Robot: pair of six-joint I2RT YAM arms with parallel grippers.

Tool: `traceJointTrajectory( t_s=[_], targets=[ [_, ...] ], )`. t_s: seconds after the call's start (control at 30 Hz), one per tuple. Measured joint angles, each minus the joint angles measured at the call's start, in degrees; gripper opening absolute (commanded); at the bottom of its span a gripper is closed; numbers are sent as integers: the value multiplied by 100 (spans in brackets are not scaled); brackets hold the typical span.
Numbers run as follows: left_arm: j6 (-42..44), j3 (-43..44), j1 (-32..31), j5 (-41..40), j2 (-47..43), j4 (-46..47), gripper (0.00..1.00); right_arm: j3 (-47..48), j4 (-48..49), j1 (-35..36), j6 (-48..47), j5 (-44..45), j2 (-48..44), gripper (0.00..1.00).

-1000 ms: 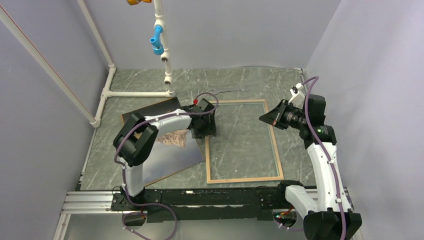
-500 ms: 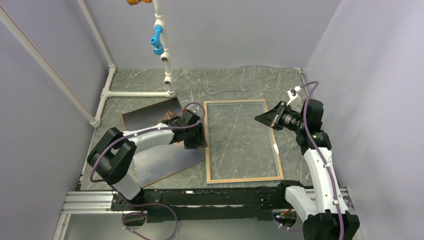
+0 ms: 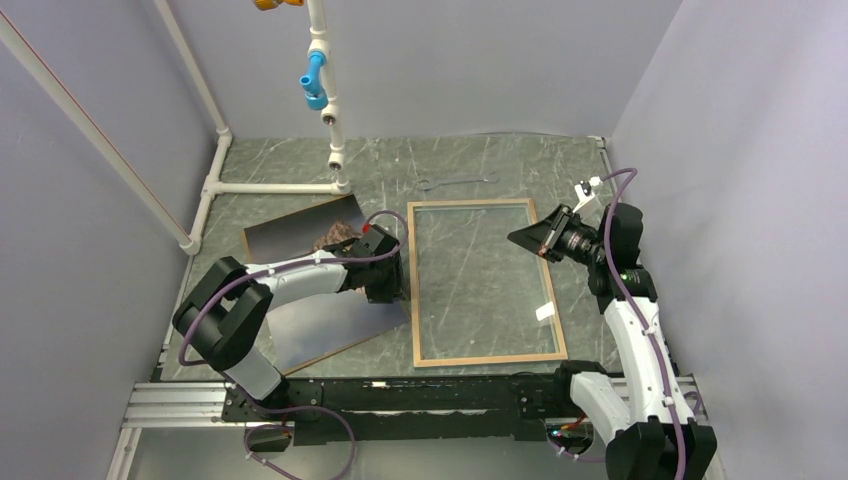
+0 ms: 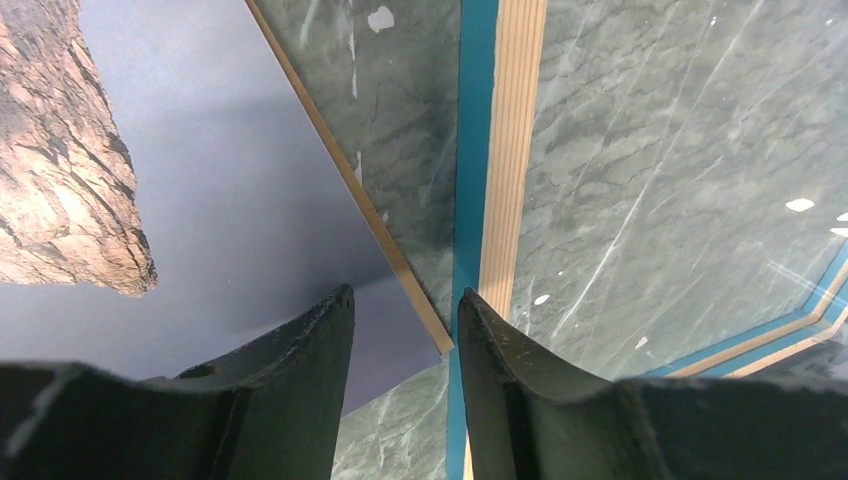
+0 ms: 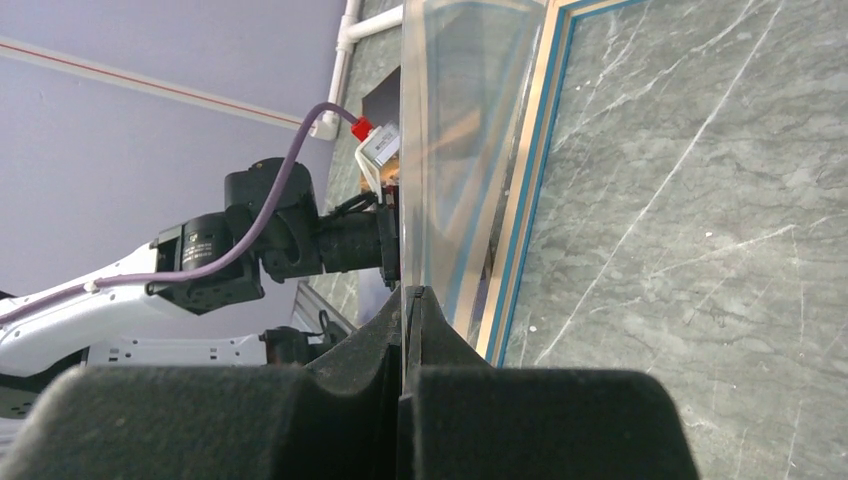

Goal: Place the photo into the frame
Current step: Move the photo frame to the center of the board, then place the photo frame item in the photo frame.

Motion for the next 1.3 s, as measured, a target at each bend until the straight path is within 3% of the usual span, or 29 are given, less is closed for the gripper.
traceJointTrajectory(
  t_s=[0.47,0.8,1.3],
  targets=[
    [7,114,-122,-160,-236,-70,48,0,-48,0,-55,90,245,0],
    [17,487,-291,-269,343,-295,42,-39,-24,0,-46,83,330,0],
    [22,669,-302,-415,400,-557,35,-223,96,0,-55,81,599,0]
  ],
)
